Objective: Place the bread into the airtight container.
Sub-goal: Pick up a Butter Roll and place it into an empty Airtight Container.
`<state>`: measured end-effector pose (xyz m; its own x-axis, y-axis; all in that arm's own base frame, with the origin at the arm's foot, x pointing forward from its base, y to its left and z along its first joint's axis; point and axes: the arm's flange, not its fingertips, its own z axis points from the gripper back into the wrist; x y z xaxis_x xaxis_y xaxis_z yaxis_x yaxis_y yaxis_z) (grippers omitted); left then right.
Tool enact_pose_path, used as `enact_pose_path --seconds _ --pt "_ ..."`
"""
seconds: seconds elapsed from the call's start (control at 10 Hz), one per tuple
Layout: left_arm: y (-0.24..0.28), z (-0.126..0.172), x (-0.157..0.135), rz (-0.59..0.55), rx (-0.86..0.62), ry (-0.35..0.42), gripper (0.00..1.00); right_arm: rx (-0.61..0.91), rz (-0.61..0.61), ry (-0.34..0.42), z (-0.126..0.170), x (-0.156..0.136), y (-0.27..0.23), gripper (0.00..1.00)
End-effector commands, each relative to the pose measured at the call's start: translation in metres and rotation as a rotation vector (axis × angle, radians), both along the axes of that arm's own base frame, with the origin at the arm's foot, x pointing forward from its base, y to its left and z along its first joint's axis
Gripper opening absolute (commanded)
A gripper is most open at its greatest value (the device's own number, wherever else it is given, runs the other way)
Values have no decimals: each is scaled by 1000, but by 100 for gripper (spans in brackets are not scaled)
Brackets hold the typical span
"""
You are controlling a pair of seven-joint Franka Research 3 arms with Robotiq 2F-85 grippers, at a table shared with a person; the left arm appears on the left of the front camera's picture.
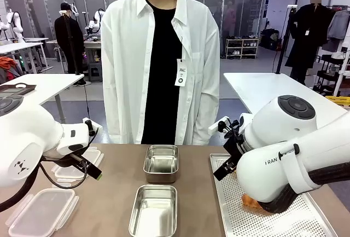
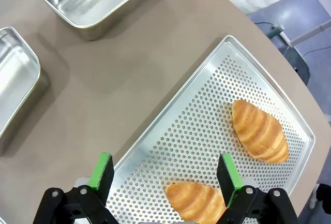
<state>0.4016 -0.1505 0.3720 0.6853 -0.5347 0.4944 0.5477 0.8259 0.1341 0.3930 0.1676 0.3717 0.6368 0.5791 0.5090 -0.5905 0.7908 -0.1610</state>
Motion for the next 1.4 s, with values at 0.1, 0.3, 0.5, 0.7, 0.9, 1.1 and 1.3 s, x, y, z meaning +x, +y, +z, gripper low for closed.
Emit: enact_pose_path --seconds 0.1,0.3,0.5,0.7,0.9,1.1,1.3 --pt "0 0 0 1 0 0 100 3 -3 1 0 0 0 100" --pt "0 0 0 1 0 0 100 3 -3 1 0 0 0 100" --pt "0 9 10 14 47 25 100 -79 -95 44 11 11 -3 100" --pt "3 40 27 -24 37 101 100 -33 -57 90 59 20 -2 100" --pt "16 118 32 -67 -57 175 100 -13 -18 142 131 17 -17 100" --pt "39 208 20 -108 -121 185 100 -3 1 143 207 -1 -44 100" --pt "81 295 -9 -174 -214 162 100 58 70 94 281 -37 -83 100"
